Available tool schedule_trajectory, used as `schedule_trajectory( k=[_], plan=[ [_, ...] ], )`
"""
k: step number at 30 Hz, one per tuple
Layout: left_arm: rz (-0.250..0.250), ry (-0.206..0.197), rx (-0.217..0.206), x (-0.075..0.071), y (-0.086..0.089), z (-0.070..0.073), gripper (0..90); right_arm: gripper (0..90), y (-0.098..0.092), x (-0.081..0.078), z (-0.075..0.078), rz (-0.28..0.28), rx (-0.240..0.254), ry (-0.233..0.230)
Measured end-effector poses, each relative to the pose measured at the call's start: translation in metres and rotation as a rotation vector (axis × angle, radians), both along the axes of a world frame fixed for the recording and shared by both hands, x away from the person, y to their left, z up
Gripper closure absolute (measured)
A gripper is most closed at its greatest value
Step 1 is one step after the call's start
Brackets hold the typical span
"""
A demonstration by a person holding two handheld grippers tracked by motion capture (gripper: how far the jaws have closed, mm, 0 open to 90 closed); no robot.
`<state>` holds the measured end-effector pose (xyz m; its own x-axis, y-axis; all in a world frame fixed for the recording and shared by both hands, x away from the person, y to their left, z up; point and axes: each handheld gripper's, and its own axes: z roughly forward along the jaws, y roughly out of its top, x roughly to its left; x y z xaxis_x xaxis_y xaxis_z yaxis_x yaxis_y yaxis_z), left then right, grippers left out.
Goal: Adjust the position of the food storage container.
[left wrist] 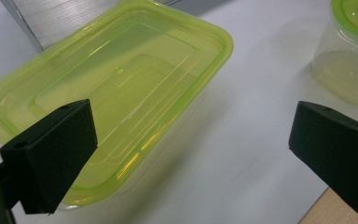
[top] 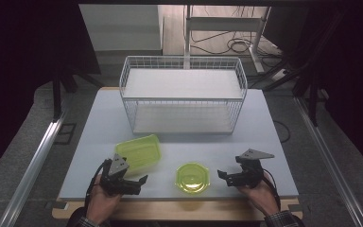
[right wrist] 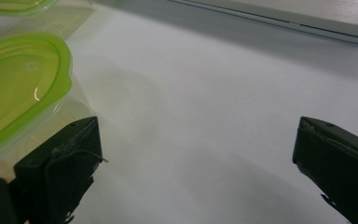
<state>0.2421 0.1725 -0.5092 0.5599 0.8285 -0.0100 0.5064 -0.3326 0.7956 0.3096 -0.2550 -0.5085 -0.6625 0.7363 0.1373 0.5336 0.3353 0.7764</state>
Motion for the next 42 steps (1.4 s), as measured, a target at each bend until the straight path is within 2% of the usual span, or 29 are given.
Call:
schedule_trajectory(
  k=[4,9,11,14,19,24,25,26,27,28,32,34,36,37,38,42],
  plan=[
    [0.0,0.002,0.006,0.001,0.001,-0.001,0.2,5.2,-0.001,0.0,0.002,-0.009,0.008,0.017],
    [-0.008,-0.001,0.015,0.001,0.001,-0.001,0.1,11.5,-0.001,0.001,0.003,-0.009,-0.007,0.047],
    [-0.015,-0.002,0.021,0.0,0.001,-0.001,0.0,13.7,0.0,0.001,0.003,-0.005,-0.02,0.049],
    [-0.026,-0.01,0.003,-0.001,0.002,0.0,0.0,15.7,0.002,0.0,0.004,0.005,-0.03,0.049],
    [-0.018,-0.016,0.009,-0.001,0.002,0.001,1.8,19.3,0.002,-0.001,0.005,0.004,-0.03,0.048],
    [-0.023,-0.031,0.025,-0.001,0.002,0.002,4.4,30.8,0.002,-0.002,0.009,0.007,-0.027,0.057],
    [-0.023,-0.031,0.025,-0.001,0.002,0.002,4.8,30.8,0.002,-0.002,0.009,0.007,-0.027,0.057],
    [-0.027,-0.034,0.023,-0.002,0.002,0.002,4.9,36.7,0.003,-0.003,0.012,0.012,-0.033,0.056],
    [-0.027,-0.034,0.023,-0.002,0.002,0.002,4.9,36.7,0.003,-0.003,0.012,0.012,-0.033,0.056],
    [-0.028,-0.036,0.024,-0.002,0.002,0.001,4.7,44.3,0.005,-0.004,0.014,0.024,-0.031,0.057],
    [-0.034,-0.038,0.019,-0.001,0.002,0.0,3.7,57.6,0.008,-0.006,0.019,0.056,-0.04,0.056],
    [-0.034,-0.042,0.022,-0.001,0.002,0.0,3.4,60.0,0.009,-0.006,0.019,0.059,-0.043,0.057],
    [-0.032,-0.047,0.026,-0.001,0.003,0.0,2.8,69.8,0.013,-0.008,0.024,0.078,-0.067,0.051],
    [-0.032,-0.047,0.026,-0.001,0.003,0.0,2.7,69.8,0.013,-0.008,0.024,0.078,-0.067,0.051],
    [-0.03,-0.048,0.027,-0.001,0.003,0.0,2.6,75.8,0.015,-0.009,0.027,0.081,-0.072,0.045],
    [-0.029,-0.05,0.038,-0.001,0.003,-0.001,2.6,86.8,0.021,-0.012,0.037,0.116,-0.067,0.032]
  ],
)
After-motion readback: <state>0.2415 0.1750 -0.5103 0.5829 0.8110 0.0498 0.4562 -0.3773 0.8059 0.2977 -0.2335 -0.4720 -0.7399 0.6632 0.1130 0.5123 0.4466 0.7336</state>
